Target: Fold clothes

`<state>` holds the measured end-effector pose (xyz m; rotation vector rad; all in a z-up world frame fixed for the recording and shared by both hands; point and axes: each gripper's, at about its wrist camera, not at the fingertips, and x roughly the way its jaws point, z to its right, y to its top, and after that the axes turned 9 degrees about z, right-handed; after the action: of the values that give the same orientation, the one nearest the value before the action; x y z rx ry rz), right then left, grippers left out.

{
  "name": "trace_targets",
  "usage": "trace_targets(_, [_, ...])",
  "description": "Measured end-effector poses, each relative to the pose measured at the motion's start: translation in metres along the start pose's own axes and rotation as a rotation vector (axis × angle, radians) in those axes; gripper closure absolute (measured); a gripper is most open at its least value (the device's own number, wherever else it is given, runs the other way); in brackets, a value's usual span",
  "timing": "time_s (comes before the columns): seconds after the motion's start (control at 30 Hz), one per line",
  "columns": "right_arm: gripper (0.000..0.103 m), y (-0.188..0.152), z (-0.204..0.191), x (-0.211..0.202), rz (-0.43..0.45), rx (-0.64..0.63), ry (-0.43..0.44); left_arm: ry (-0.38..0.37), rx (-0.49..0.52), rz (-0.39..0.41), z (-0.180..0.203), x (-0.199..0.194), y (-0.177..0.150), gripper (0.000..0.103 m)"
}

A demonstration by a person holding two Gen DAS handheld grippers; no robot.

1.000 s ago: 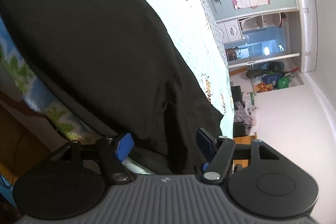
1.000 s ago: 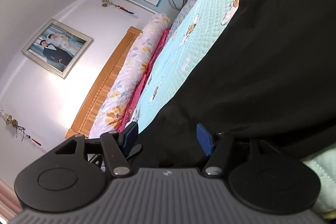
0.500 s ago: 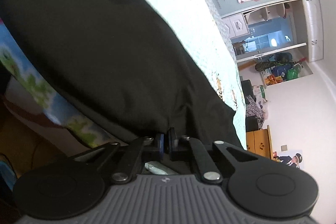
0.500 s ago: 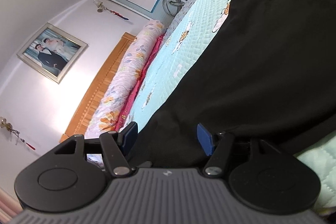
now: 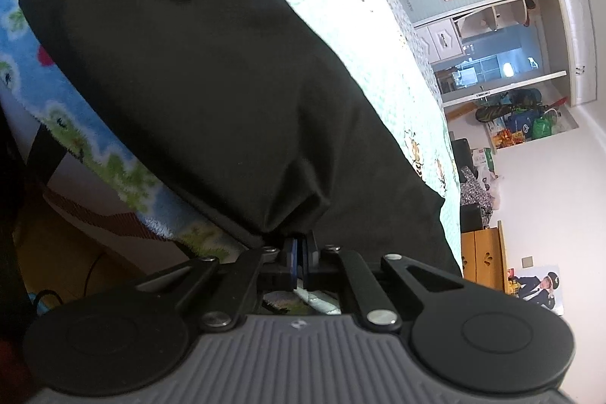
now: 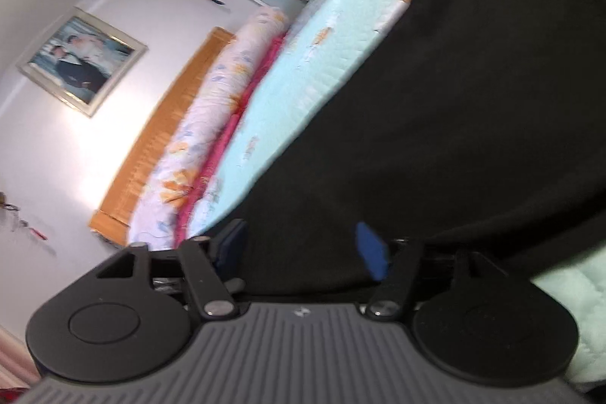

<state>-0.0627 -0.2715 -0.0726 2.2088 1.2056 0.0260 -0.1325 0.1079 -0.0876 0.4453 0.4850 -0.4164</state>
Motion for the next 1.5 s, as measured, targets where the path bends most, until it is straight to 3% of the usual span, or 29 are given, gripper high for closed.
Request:
trace_targets(0.33, [0.056, 0.002, -0.03, 0.0, -0.04, -0.144, -0.08, -0.06, 0.11, 0.082, 0.012, -0.034, 0.002, 0.097])
trace_targets(0.43, [0.053, 0.007, -0.039, 0.005, -0.011, -0.147, -0.03, -0.077, 0.143, 0.107, 0.015, -0.044, 0.003, 0.097])
trace_targets(0.53, [0.045, 0.013, -0.041, 0.015, 0.006, -0.1, 0.053, -0.095, 0.176, 0.131, 0.019, -0.054, 0.004, 0.087])
trace_targets(0.6, [0.045, 0.013, -0.037, 0.028, -0.005, -0.082, 0.084, -0.047, 0.173, 0.237, 0.016, -0.068, 0.012, 0.075])
trace_targets(0.67, [0.044, 0.01, -0.029, 0.044, -0.036, -0.073, 0.043, 0.024, 0.156, 0.351, 0.011, -0.082, 0.021, 0.063])
trace_targets(0.7, [0.048, 0.008, -0.025, 0.048, -0.044, -0.081, 0.017, 0.062, 0.146, 0.4, 0.007, -0.088, 0.024, 0.063])
trace_targets(0.73, [0.061, 0.005, -0.021, 0.05, -0.045, -0.094, -0.006, 0.1, 0.135, 0.446, 0.003, -0.095, 0.028, 0.062])
trace_targets(0.77, [0.064, 0.003, -0.017, 0.052, -0.047, -0.106, -0.029, 0.139, 0.132, 0.486, -0.001, -0.1, 0.031, 0.06])
trace_targets(0.9, [0.064, 0.003, -0.014, 0.047, -0.049, -0.075, -0.028, 0.25, 0.109, 0.581, -0.015, -0.111, 0.044, 0.053])
trace_targets(1.17, [0.063, 0.004, -0.013, 0.047, -0.051, -0.059, -0.037, 0.295, -0.077, 0.593, -0.057, -0.133, 0.054, 0.046])
trace_targets(1.3, [0.063, 0.004, -0.017, 0.049, -0.049, -0.057, -0.038, 0.201, -0.142, 0.569, -0.063, -0.126, 0.048, 0.043])
trace_targets(1.5, [0.063, 0.003, -0.02, 0.053, -0.044, -0.055, -0.042, 0.105, -0.153, 0.516, -0.06, -0.113, 0.045, 0.046])
